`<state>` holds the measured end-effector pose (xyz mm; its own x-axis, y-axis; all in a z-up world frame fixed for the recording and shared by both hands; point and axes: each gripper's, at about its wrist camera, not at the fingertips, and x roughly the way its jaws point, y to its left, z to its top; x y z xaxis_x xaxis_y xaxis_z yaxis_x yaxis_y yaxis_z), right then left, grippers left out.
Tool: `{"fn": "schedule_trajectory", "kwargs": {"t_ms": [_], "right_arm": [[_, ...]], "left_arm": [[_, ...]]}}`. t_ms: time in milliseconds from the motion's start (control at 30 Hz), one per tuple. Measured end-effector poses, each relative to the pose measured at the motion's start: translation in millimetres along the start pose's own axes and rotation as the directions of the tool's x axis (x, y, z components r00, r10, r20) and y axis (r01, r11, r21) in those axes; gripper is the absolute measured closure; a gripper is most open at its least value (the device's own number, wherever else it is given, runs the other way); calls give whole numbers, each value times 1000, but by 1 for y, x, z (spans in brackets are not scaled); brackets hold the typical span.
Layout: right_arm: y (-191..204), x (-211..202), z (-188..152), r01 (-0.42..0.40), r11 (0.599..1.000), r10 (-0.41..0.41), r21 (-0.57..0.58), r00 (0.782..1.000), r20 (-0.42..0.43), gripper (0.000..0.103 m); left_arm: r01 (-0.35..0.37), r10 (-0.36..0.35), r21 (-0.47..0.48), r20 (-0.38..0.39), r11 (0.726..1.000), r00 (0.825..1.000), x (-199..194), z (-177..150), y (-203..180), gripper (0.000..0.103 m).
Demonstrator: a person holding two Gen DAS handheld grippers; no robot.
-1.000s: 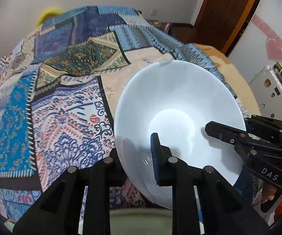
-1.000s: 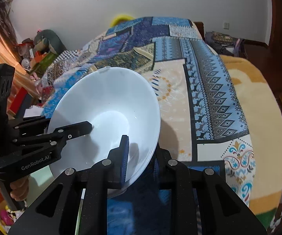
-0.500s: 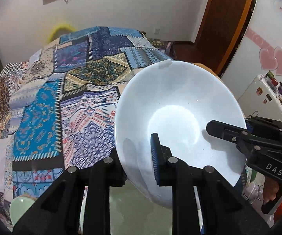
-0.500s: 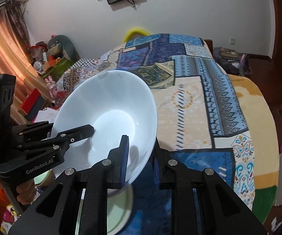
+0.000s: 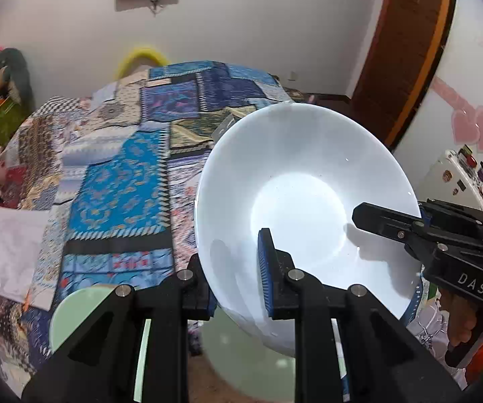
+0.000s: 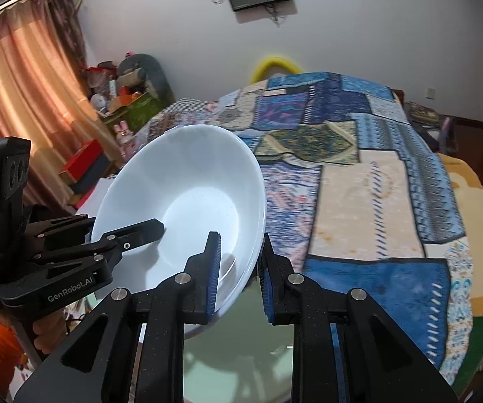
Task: Organize plates and bowls
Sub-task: 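Carry the white bowl with the left gripper over the nested bowls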
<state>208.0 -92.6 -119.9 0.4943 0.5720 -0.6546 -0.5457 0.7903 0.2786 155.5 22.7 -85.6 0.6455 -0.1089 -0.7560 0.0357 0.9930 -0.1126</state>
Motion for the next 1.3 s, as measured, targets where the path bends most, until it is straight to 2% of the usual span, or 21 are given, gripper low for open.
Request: {"fn": "schedule_trajectory", "kwargs": {"t_ms": [300,667,1000,1300], "right_arm": [[51,23,-5,-76,996,75,-52,997,-22,83],[100,52,-14,-117,988,110,-104,991,-75,83],[123,84,-29,-158,983,145,-90,980,-139,83],[129,103,-46,-159,985,146,-65,973,-179,83]], "left_arm": [[-55,57,-65,27,996,998,-36,-28,51,83],[-101,106,-138,26,985,994,-63,-67,106,83],[-133,132,-196,-18,971,991,-58,-94,145,83],[-147,140,-214,-47,966,989,-43,-113,161,83]]}}
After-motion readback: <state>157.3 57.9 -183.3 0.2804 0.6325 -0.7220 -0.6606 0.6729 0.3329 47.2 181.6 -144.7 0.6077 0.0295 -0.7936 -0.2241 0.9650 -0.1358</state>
